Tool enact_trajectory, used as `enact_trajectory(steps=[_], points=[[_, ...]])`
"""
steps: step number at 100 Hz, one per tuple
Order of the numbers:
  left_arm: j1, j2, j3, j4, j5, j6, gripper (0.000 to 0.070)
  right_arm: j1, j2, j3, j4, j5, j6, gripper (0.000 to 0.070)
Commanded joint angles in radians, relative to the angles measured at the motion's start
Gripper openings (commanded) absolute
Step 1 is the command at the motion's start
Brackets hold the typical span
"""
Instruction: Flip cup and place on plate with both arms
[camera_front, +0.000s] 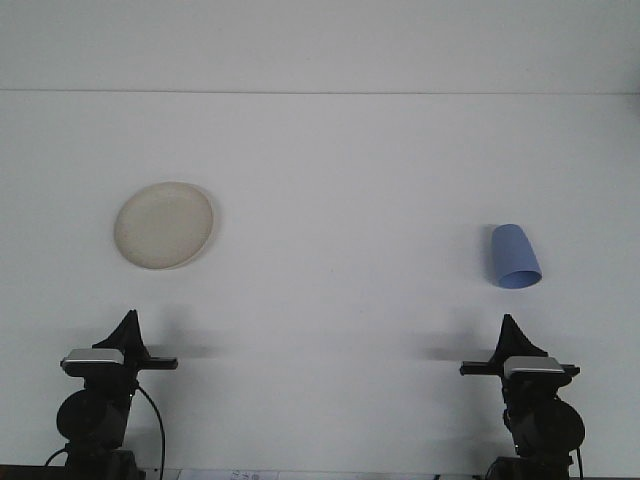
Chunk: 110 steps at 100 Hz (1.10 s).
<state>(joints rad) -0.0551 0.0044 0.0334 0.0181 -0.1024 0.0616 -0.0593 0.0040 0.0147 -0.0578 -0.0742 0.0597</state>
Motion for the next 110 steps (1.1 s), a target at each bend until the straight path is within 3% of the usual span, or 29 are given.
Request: enact_trajectory(steps=[1,85,110], points=[[0.001,-0.002,-0.019,0.013,-0.002,-0.002,0.0015,-0.001,-0.003,-0.002,0.013,0.003,-0.003,0.0006],[0.001,-0.002,-0.019,0.013,-0.002,-0.002,0.0015,-0.001,-0.003,-0.002,0.013,-0.010,0.005,0.0006],[0.001,-0.002,-0.019,0.013,-0.002,-0.002,0.0015,-0.001,-0.003,-0.002,0.013,-0.024,0.156,0.0005]])
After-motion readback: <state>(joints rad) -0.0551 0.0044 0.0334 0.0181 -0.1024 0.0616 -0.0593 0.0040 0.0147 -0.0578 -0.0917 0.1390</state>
